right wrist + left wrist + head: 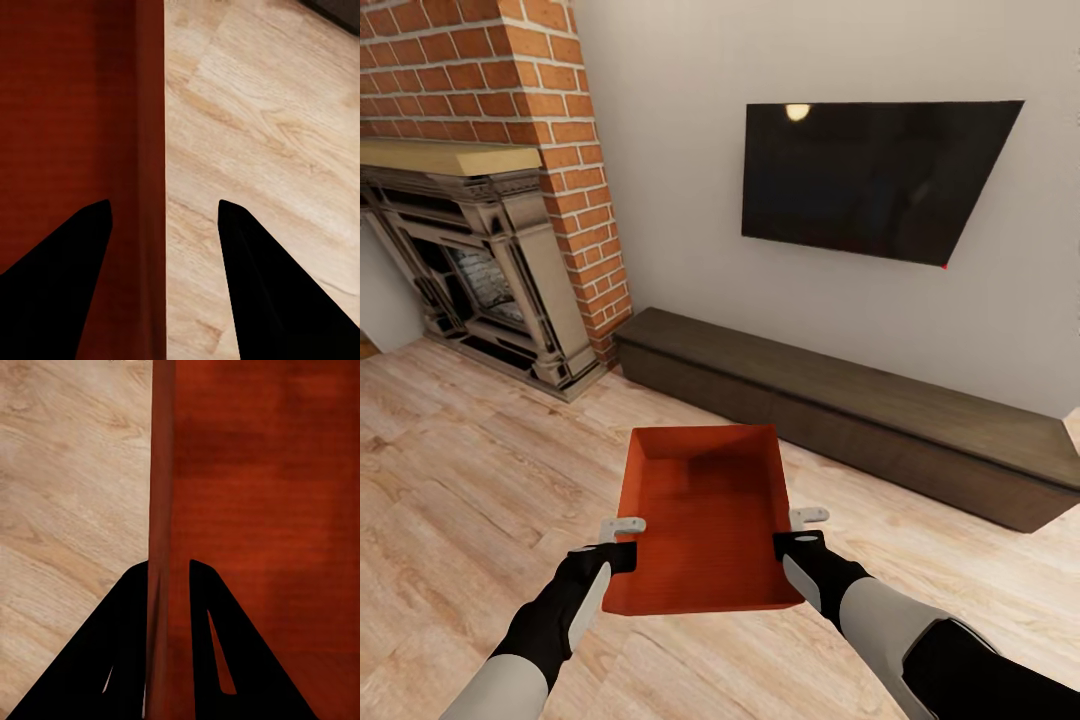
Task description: Move the two storage containers from the living room to the garage. In the garage, place one container on the floor and stack the other container on top of it (either order is fine).
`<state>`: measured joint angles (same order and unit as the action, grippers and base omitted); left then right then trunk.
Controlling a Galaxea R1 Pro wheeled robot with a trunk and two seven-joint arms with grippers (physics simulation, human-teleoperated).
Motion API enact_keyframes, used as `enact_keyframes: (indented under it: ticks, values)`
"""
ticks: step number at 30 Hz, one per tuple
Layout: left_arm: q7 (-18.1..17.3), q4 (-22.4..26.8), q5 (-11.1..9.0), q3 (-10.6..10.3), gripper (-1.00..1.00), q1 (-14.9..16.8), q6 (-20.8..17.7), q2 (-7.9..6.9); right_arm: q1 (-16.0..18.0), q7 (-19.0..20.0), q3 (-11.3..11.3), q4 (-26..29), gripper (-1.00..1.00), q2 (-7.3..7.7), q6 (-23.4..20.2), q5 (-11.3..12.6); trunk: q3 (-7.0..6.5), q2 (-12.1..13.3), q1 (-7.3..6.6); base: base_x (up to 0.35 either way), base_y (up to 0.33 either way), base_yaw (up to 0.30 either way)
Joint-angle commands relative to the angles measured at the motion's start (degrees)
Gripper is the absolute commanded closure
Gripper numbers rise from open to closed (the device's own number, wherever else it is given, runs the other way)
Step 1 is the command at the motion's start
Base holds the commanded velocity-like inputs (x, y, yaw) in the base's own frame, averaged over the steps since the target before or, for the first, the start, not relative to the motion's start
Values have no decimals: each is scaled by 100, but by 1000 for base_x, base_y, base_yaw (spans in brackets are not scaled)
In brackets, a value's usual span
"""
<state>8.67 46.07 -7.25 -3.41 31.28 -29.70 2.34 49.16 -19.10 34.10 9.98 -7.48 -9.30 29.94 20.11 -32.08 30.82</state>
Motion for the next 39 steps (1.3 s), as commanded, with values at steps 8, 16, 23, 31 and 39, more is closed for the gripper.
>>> enact_keyframes:
  ticks: [8,16,23,31,39]
  values:
    - [82,-54,47,-19,100,0,-36,-6,6,-23,53,136,100,1,-36,-41,-206,315,-174,0,0,0]
    - [82,-54,47,-19,100,0,-36,-5,6,-23,49,136,100,2,-36,-41,-419,636,-350,0,0,0]
    - [82,-54,48,-19,100,0,-36,-5,6,-21,46,136,100,3,-36,-41,-605,917,-503,0,0,0]
    - [82,-54,47,-19,100,0,-36,-7,6,-23,45,136,100,4,-36,-41,-674,917,-503,0,0,0]
    - [83,-54,48,-19,100,0,-36,-5,6,-23,44,136,100,2,-36,-41,-744,917,-503,0,0,0]
